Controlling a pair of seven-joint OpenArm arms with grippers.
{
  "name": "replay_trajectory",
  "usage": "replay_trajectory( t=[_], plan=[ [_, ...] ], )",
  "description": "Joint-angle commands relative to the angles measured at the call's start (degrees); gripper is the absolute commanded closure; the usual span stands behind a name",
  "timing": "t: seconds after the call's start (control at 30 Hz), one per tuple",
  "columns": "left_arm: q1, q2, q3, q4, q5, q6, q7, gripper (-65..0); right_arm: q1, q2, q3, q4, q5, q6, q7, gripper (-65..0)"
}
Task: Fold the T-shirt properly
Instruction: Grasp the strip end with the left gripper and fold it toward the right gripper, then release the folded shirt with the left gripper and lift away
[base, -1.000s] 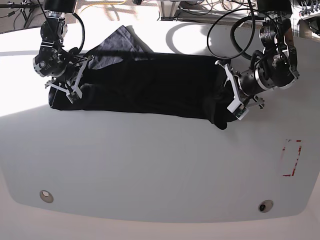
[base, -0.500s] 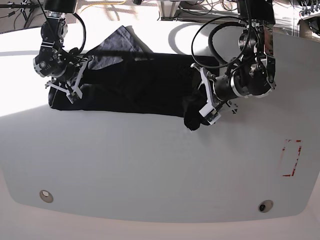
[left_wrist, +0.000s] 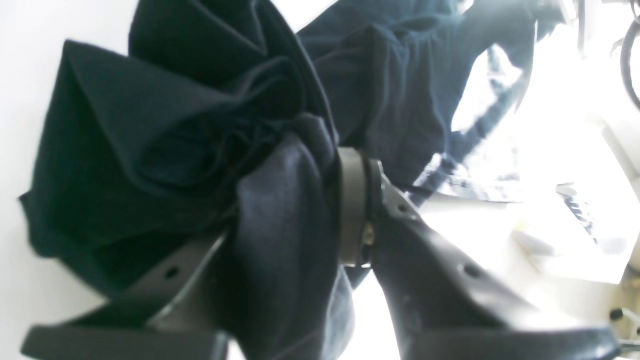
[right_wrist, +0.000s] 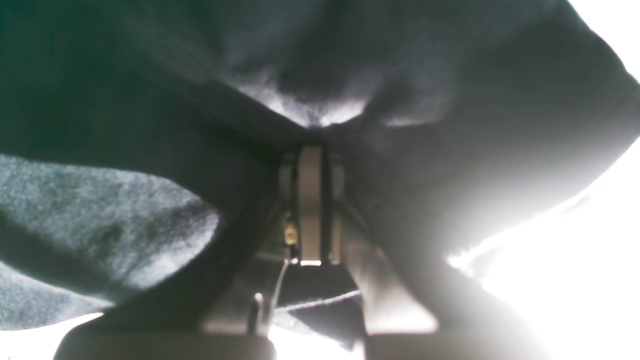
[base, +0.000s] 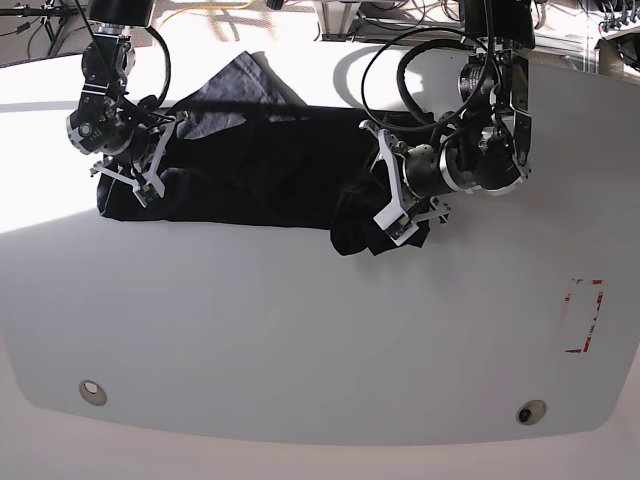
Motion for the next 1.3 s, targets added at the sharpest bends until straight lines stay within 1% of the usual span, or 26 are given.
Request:
replay_trajectory(
  t=[0.0,0.2,0.27,0.37,0.4,0.47,0.57,0.6,0.7,0.77,0.8,0.87,1.0,1.07,1.27],
  plan=[
    [-2.1,0.9,0.8,0.0,-1.5,-0.2,-1.1,-13.9,0.5,0.8,0.1,0.7,0.1,-0.1,0.4,-1.6],
    [-3.1,3.5,5.4,-0.8,-1.8,-0.3,-1.0,-30.8,0.5,0.8,0.1,0.7,0.1,-0.1,0.4,-1.6],
    [-3.4,4.4,6.7,-0.7,-2.5,-0.3,0.0,-35.0,0.5,0.8,0.1,0.7,0.1,-0.1,0.4,-1.6],
    [-5.0,5.3,6.8,0.0,-4.3,-0.3,2.5,-37.2,0.5,0.8,0.0,0.7,0.1,-0.1,0.4,-1.6],
    [-5.9,5.9,5.8,1.1,-5.8,-0.3,4.3,-37.2,0.5,0.8,0.0,0.7,0.1,-0.1,0.4,-1.6],
    [-6.5,6.0,3.5,2.4,-7.4,-0.3,6.0,-37.2,0.5,0.8,0.0,0.7,0.1,-0.1,0.4,-1.6],
    [-7.0,5.7,-3.9,3.3,-8.6,-0.3,6.6,-37.2,0.5,0.8,0.0,0.7,0.1,-0.1,0.4,-1.6],
    [-7.1,4.8,-7.0,3.2,-8.2,-0.3,6.6,-37.2,0.5,0.8,0.0,0.7,0.1,-0.1,0.4,-1.6],
    [-7.1,2.3,-12.4,2.7,-7.0,-0.3,6.2,-37.2,0.5,0.8,0.0,0.8,0.1,-0.1,0.4,-1.6],
    [-7.1,0.9,-13.6,1.4,-5.8,-0.3,6.2,-37.2,0.5,0.8,0.0,0.8,0.1,-0.1,0.4,-1.6],
    [-6.9,-0.3,-14.1,0.3,-4.9,-0.3,5.5,-37.2,0.5,0.8,0.0,0.9,0.1,-0.1,0.4,-1.6],
    [-6.5,-1.5,-15.0,-0.6,-4.0,-0.3,4.2,-37.1,0.5,0.8,0.0,1.1,0.1,-0.1,0.4,-1.6],
    [-3.8,-3.1,-15.8,-3.0,-3.2,0.0,0.8,-36.9,0.5,0.8,0.0,1.2,0.1,-0.1,0.4,-1.6],
    [-3.1,-3.5,-15.8,-4.3,-3.2,0.0,-0.6,-34.6,0.5,0.5,0.0,1.2,0.1,-0.1,0.4,-1.6],
    [-2.8,-4.2,-14.2,-7.7,-1.4,-0.1,-2.8,-18.3,0.1,-1.0,0.3,3.7,0.0,-0.1,0.4,-1.6]
  ],
)
